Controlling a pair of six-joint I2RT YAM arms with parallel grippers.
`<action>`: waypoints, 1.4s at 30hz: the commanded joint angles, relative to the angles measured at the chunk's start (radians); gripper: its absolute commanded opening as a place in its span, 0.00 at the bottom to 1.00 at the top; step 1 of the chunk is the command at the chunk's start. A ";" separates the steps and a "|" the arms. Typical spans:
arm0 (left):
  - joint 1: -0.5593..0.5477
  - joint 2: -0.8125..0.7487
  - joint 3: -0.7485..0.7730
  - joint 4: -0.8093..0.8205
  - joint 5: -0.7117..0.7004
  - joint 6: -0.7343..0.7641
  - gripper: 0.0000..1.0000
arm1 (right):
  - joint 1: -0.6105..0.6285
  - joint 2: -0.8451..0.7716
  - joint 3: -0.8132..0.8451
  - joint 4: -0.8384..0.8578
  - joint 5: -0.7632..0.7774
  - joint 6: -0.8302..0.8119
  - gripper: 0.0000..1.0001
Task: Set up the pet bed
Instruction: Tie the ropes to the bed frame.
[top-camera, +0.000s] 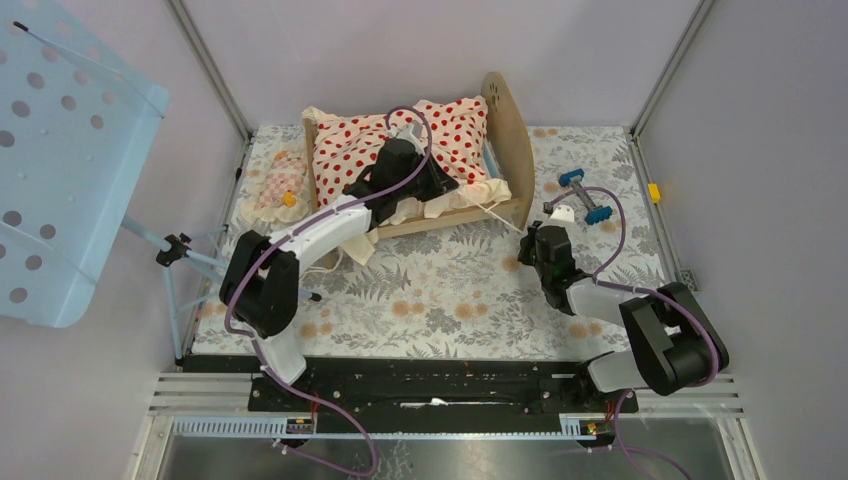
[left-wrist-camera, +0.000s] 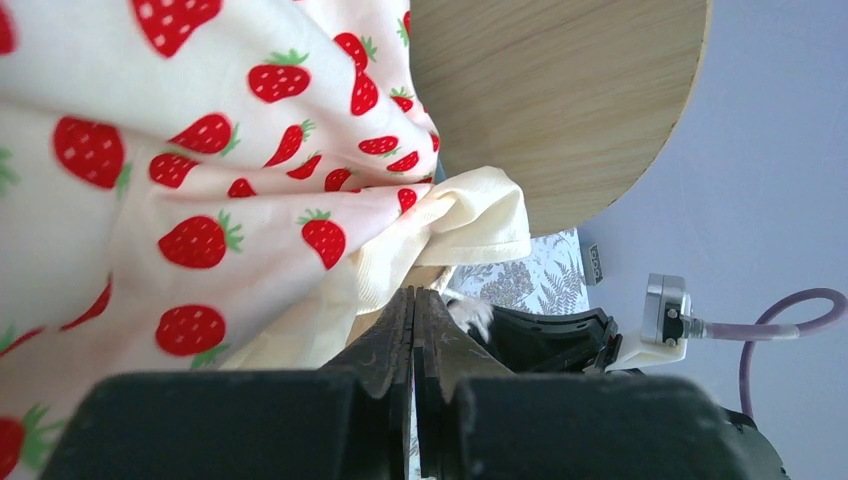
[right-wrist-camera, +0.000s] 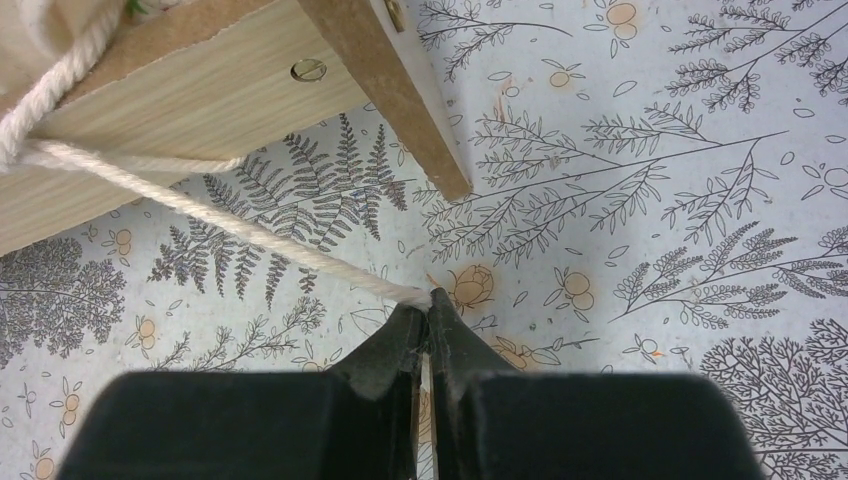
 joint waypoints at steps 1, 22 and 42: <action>0.016 -0.094 -0.035 0.073 -0.046 0.004 0.00 | -0.007 -0.027 0.033 -0.029 0.043 0.016 0.00; -0.149 -0.299 -0.267 0.046 -0.028 0.199 0.77 | -0.022 -0.052 0.066 -0.067 -0.030 0.003 0.00; -0.320 0.113 -0.349 0.688 -0.393 0.363 0.72 | -0.029 -0.106 0.075 -0.091 -0.095 0.049 0.00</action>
